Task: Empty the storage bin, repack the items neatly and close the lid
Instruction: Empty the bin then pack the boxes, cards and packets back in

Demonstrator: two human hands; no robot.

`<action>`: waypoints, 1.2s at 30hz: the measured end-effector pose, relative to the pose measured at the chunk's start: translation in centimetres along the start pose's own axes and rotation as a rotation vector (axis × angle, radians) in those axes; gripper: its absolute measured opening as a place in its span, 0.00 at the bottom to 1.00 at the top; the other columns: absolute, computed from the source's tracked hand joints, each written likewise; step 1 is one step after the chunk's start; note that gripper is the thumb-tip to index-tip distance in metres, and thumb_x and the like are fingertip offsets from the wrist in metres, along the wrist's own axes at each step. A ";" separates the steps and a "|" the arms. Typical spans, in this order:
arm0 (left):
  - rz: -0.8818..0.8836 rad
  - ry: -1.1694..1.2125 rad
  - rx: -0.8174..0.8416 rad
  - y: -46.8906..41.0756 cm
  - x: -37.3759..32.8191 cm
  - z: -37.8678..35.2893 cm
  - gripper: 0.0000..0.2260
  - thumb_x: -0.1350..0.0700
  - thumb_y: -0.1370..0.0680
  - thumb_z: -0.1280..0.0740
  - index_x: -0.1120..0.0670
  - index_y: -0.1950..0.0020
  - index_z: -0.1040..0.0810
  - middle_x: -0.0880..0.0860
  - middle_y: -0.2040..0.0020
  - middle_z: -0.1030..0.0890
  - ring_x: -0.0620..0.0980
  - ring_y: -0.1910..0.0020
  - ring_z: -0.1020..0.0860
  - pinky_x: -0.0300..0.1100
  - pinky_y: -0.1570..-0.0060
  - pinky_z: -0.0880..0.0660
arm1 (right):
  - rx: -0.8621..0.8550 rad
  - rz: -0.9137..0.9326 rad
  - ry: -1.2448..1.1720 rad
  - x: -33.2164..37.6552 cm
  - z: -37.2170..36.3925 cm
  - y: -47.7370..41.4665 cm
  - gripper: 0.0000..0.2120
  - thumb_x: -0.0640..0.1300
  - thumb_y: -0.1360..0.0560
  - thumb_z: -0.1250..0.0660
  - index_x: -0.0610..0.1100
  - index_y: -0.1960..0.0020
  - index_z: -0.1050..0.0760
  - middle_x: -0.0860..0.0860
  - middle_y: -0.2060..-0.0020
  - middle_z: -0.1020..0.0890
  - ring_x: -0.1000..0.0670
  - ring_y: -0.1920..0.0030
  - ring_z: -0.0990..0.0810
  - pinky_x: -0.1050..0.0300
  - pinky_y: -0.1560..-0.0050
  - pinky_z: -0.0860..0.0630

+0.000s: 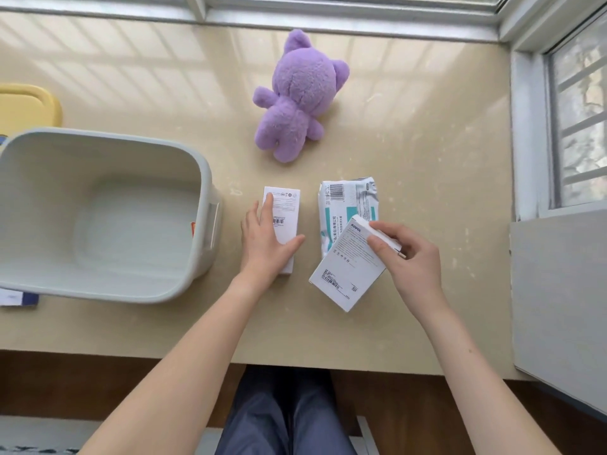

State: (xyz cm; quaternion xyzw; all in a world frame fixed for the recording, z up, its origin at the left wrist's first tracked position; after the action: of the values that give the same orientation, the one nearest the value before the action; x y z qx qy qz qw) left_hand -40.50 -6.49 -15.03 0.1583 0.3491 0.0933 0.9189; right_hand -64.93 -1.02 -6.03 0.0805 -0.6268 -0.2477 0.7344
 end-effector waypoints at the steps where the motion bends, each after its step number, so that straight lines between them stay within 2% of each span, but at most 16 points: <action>1: -0.028 -0.024 -0.003 0.4 -0.7 0.8 0.40 0.45 0.26 0.29 0.52 0.21 0.47 0.60 0.23 0.43 0.57 0.24 0.46 0.49 0.27 0.46 | 0.000 0.001 0.000 0.4 0.0 0.1 0.09 0.38 0.24 0.29 0.44 0.45 0.18 0.50 0.52 0.16 0.63 0.59 0.19 0.68 0.65 0.25; 6: -0.350 -0.122 -0.067 4.6 -6.5 7.5 0.28 0.45 0.20 0.44 0.58 0.24 0.36 0.59 0.27 0.32 0.57 0.30 0.33 0.50 0.32 0.35 | 0.000 0.076 0.006 4.9 0.5 2.1 0.09 0.38 0.24 0.29 0.44 0.45 0.18 0.52 0.51 0.15 0.61 0.55 0.19 0.70 0.58 0.26; 8: -0.451 -0.148 -0.126 6.8 -8.6 10.8 0.24 0.48 0.20 0.43 0.59 0.27 0.31 0.58 0.30 0.28 0.58 0.32 0.30 0.50 0.34 0.33 | 0.003 0.113 0.002 7.4 0.8 3.5 0.09 0.38 0.25 0.29 0.45 0.45 0.18 0.53 0.51 0.15 0.60 0.54 0.19 0.70 0.57 0.26; 10: -0.529 -0.193 -0.195 9.1 -10.3 14.2 0.23 0.49 0.19 0.42 0.59 0.28 0.29 0.58 0.32 0.26 0.59 0.33 0.31 0.50 0.32 0.34 | 0.008 0.142 -0.010 9.8 0.9 5.1 0.08 0.39 0.25 0.29 0.45 0.46 0.18 0.53 0.51 0.15 0.60 0.54 0.19 0.70 0.57 0.26; 13: -0.566 -0.252 -0.268 12.6 -11.5 19.0 0.23 0.48 0.19 0.43 0.59 0.29 0.28 0.58 0.32 0.25 0.60 0.32 0.31 0.48 0.30 0.38 | 0.036 0.198 -0.017 13.4 0.6 8.0 0.08 0.38 0.24 0.29 0.44 0.46 0.18 0.51 0.50 0.15 0.59 0.54 0.19 0.69 0.57 0.26; 16: -0.542 -0.279 -0.324 16.3 -10.7 22.6 0.22 0.48 0.19 0.43 0.58 0.29 0.27 0.58 0.33 0.24 0.61 0.32 0.30 0.51 0.32 0.34 | 0.084 0.254 -0.028 16.1 -0.7 11.0 0.07 0.37 0.24 0.30 0.45 0.48 0.18 0.53 0.52 0.15 0.60 0.55 0.20 0.69 0.57 0.26; 20: -0.441 -0.272 -0.418 21.7 -7.3 26.1 0.22 0.47 0.19 0.44 0.59 0.31 0.26 0.58 0.34 0.23 0.58 0.33 0.29 0.51 0.33 0.32 | 0.205 0.286 0.012 17.1 -4.1 14.3 0.07 0.39 0.24 0.29 0.47 0.47 0.17 0.55 0.49 0.15 0.56 0.48 0.19 0.63 0.50 0.23; 24: -0.333 -0.248 -0.462 25.9 -2.4 28.6 0.22 0.48 0.19 0.43 0.58 0.31 0.26 0.56 0.34 0.23 0.55 0.33 0.28 0.53 0.35 0.30 | 0.311 0.320 0.087 16.9 -8.7 17.1 0.08 0.40 0.25 0.29 0.48 0.47 0.17 0.58 0.50 0.15 0.61 0.47 0.20 0.61 0.46 0.25; 27: -0.199 -0.207 -0.466 28.1 2.4 31.3 0.25 0.43 0.18 0.47 0.55 0.27 0.30 0.55 0.30 0.27 0.54 0.30 0.31 0.52 0.34 0.29 | 0.381 0.330 0.128 17.2 -12.8 18.9 0.08 0.39 0.25 0.29 0.51 0.49 0.17 0.61 0.53 0.15 0.58 0.49 0.19 0.66 0.50 0.25; 31: -0.131 -0.223 -0.486 29.9 8.6 35.2 0.26 0.42 0.17 0.52 0.55 0.26 0.31 0.55 0.30 0.27 0.53 0.29 0.31 0.48 0.33 0.31 | 0.418 0.384 0.182 17.6 -19.2 20.7 0.08 0.39 0.25 0.28 0.50 0.49 0.16 0.56 0.53 0.15 0.59 0.52 0.20 0.71 0.56 0.28; 34: -0.083 -0.221 -0.463 30.0 14.4 37.7 0.25 0.43 0.18 0.49 0.55 0.26 0.30 0.55 0.30 0.27 0.53 0.28 0.32 0.47 0.30 0.35 | 0.408 0.361 0.191 16.8 -24.8 21.6 0.07 0.41 0.25 0.28 0.50 0.49 0.17 0.56 0.53 0.15 0.59 0.53 0.20 0.71 0.57 0.28; 36: -0.050 -0.206 -0.442 29.7 18.5 39.5 0.25 0.44 0.19 0.47 0.54 0.26 0.31 0.53 0.28 0.28 0.52 0.27 0.33 0.48 0.30 0.35 | 0.386 0.349 0.197 16.0 -28.7 22.5 0.07 0.43 0.25 0.28 0.51 0.49 0.17 0.58 0.53 0.15 0.57 0.51 0.19 0.67 0.54 0.26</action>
State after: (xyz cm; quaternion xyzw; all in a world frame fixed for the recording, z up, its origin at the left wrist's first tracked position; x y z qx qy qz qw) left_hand -2.16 17.54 12.11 -0.0465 0.2284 0.1281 0.9640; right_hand -30.00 5.49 11.90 0.1334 -0.5924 0.0155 0.7944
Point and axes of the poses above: each hand's wrist, its own y-axis away from the middle knuckle, its own z-axis out of the back of the hand, x = y × z, the point moved 7 cm from there along -y, towards the middle knuckle
